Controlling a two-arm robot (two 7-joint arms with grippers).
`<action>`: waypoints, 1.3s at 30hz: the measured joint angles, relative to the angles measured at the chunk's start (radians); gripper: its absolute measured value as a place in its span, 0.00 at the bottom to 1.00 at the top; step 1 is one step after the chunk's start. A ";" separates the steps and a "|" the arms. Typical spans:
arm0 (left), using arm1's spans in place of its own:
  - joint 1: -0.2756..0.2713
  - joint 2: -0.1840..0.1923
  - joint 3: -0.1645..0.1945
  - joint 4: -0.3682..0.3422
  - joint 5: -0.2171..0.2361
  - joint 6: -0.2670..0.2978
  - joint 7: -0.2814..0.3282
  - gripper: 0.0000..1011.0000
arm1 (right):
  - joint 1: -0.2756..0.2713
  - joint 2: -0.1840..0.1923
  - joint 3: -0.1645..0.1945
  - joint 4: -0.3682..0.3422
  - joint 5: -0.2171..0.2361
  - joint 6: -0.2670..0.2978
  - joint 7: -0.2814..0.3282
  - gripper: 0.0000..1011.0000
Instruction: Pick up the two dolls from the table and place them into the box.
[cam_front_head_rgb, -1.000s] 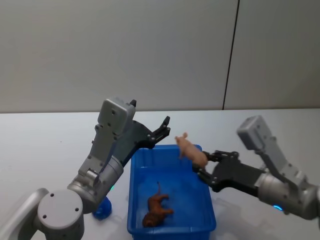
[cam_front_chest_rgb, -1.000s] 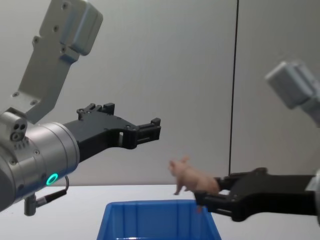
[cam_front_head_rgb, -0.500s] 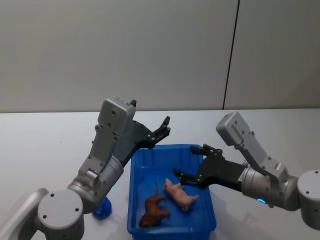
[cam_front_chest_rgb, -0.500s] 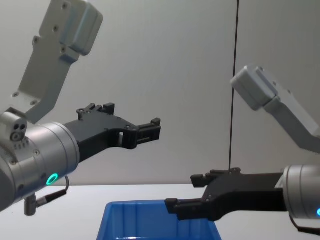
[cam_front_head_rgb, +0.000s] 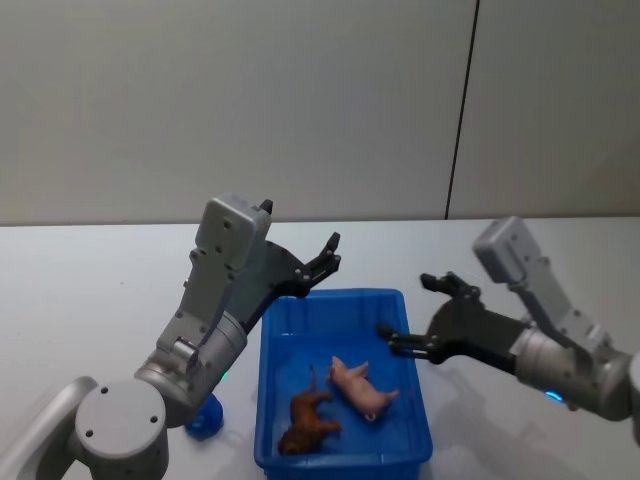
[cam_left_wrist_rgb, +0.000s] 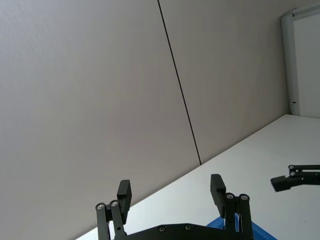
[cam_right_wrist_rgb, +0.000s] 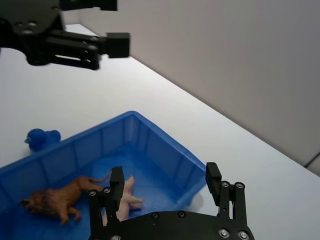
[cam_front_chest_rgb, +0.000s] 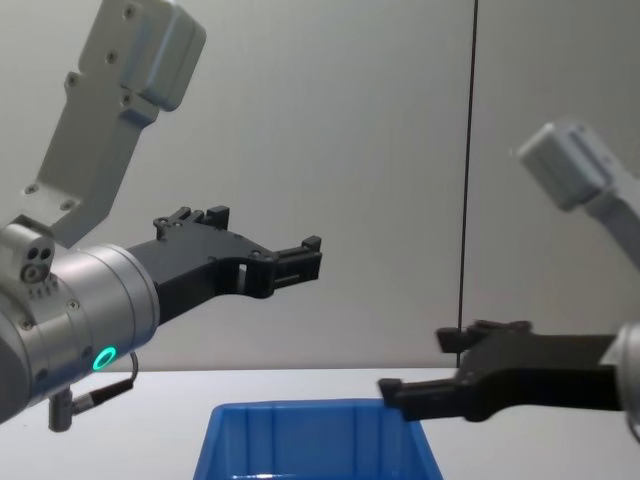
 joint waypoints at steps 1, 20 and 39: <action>0.000 0.000 0.000 0.000 0.000 0.000 0.000 0.99 | -0.006 0.008 0.006 -0.003 0.007 -0.004 -0.008 0.99; 0.007 0.009 -0.005 -0.009 0.003 0.012 0.009 0.99 | -0.077 0.093 0.065 -0.031 0.095 -0.033 -0.083 0.99; 0.155 0.182 -0.067 -0.175 -0.065 0.134 0.084 0.99 | -0.095 0.114 0.079 -0.037 0.117 -0.041 -0.101 0.99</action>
